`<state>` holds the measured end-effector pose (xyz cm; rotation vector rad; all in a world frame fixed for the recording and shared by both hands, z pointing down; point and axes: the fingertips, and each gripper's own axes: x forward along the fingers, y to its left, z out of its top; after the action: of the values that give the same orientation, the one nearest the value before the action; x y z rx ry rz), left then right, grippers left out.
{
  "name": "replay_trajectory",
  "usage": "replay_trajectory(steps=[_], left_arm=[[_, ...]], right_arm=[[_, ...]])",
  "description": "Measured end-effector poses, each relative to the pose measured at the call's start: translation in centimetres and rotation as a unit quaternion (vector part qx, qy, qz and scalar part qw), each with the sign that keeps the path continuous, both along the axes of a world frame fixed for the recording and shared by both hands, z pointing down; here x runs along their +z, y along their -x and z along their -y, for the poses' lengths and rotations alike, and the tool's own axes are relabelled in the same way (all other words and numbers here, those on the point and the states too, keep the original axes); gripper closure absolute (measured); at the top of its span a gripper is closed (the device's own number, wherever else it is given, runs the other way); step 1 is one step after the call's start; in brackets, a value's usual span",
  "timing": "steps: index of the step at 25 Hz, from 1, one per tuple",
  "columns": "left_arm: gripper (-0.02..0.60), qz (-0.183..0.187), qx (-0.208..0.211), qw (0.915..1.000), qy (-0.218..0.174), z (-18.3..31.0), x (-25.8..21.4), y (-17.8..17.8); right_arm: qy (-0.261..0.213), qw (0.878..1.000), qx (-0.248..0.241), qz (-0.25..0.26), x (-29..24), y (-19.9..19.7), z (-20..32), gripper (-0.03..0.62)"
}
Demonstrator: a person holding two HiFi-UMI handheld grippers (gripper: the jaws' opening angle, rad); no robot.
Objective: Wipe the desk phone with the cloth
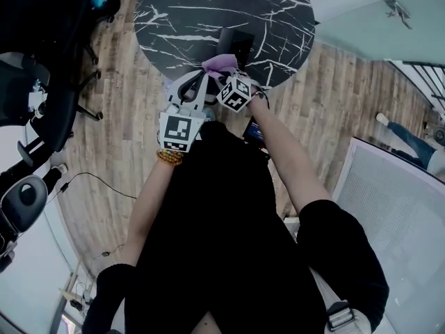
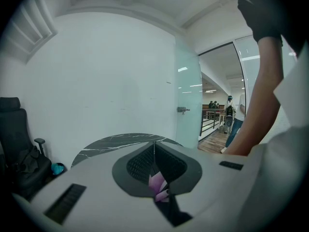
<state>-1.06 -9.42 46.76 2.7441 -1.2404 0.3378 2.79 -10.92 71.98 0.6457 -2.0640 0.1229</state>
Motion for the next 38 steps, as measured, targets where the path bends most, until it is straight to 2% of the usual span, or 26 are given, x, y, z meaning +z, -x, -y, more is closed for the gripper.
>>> replay_trajectory(steps=[7, 10, 12, 18, 22, 27, 31, 33, 35, 38], left_arm=[[0.563, 0.000, 0.001, 1.0000, -0.001, -0.2, 0.0, -0.1], [0.563, 0.001, 0.000, 1.0000, -0.001, -0.3, 0.0, -0.1], [0.563, 0.002, 0.000, 1.0000, -0.002, -0.4, -0.1, -0.1], [0.563, 0.003, -0.006, 1.0000, 0.001, -0.4, 0.1, 0.8], [0.563, 0.001, -0.003, 1.0000, 0.000, -0.2, 0.0, 0.6], [0.563, -0.004, 0.003, 1.0000, -0.003, -0.1, -0.3, 0.0], [0.563, -0.004, 0.008, 0.9999, -0.006, -0.3, -0.3, -0.4], [0.563, -0.003, 0.007, 1.0000, -0.004, -0.4, -0.2, -0.3], [0.563, -0.003, 0.006, 1.0000, -0.002, -0.4, -0.1, -0.2], [0.563, 0.000, 0.003, 1.0000, 0.000, -0.4, 0.2, 0.1]], right_arm=[[0.035, 0.999, -0.012, 0.007, 0.6, 0.5, -1.2, 0.531], [0.074, 0.996, -0.043, -0.017, 2.1, 0.7, -3.3, 0.531], [0.079, 0.995, -0.051, -0.022, 2.7, 0.5, -3.8, 0.531], [0.111, 0.991, -0.076, 0.028, 0.0, 0.8, -3.6, 0.530], [0.098, 0.988, -0.102, 0.064, -3.8, 0.4, -1.8, 0.530], [0.046, 0.992, -0.086, 0.082, -9.0, -1.7, 3.5, 0.530], [-0.053, 0.997, -0.032, 0.051, -12.6, -4.9, 9.7, 0.530], [-0.124, 0.992, 0.005, 0.022, -14.6, -6.7, 12.8, 0.530], [-0.188, 0.981, 0.039, -0.008, -16.2, -8.3, 15.0, 0.530], [-0.235, 0.969, 0.057, -0.048, -16.4, -9.4, 16.3, 0.530]])
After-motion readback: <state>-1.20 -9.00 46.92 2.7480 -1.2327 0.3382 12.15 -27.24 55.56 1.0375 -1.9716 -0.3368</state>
